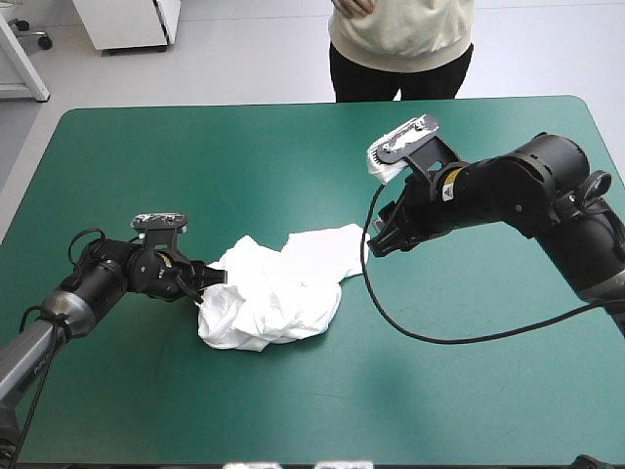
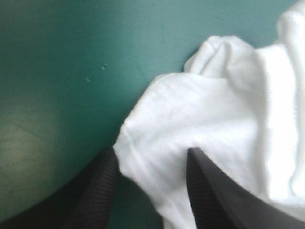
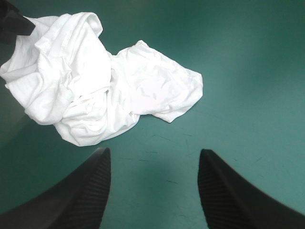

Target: Fold the cloth

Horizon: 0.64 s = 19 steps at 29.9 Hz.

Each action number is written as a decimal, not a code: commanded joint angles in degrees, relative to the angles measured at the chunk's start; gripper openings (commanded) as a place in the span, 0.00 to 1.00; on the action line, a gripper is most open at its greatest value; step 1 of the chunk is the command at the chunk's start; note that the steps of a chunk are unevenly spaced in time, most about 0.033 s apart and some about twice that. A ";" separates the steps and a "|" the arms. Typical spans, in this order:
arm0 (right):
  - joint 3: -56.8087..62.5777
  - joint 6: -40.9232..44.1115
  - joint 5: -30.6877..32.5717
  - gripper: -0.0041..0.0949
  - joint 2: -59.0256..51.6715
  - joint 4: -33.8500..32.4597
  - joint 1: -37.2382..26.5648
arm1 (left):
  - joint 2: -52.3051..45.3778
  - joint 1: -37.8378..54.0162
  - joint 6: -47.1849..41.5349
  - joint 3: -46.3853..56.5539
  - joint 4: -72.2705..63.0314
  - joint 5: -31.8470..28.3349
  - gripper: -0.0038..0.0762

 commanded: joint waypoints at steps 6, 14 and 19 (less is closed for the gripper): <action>-1.28 0.03 -1.03 0.57 -1.54 0.21 -0.35 | 3.57 0.84 4.31 -1.42 -2.93 -4.58 0.50; -1.28 0.03 -0.81 0.57 -1.54 -0.38 -0.35 | 11.56 0.84 7.90 -1.42 -4.16 -4.31 0.59; -1.28 2.15 -0.15 0.57 -1.64 -5.17 -0.35 | 12.38 0.84 8.31 -1.42 -4.92 -3.74 0.33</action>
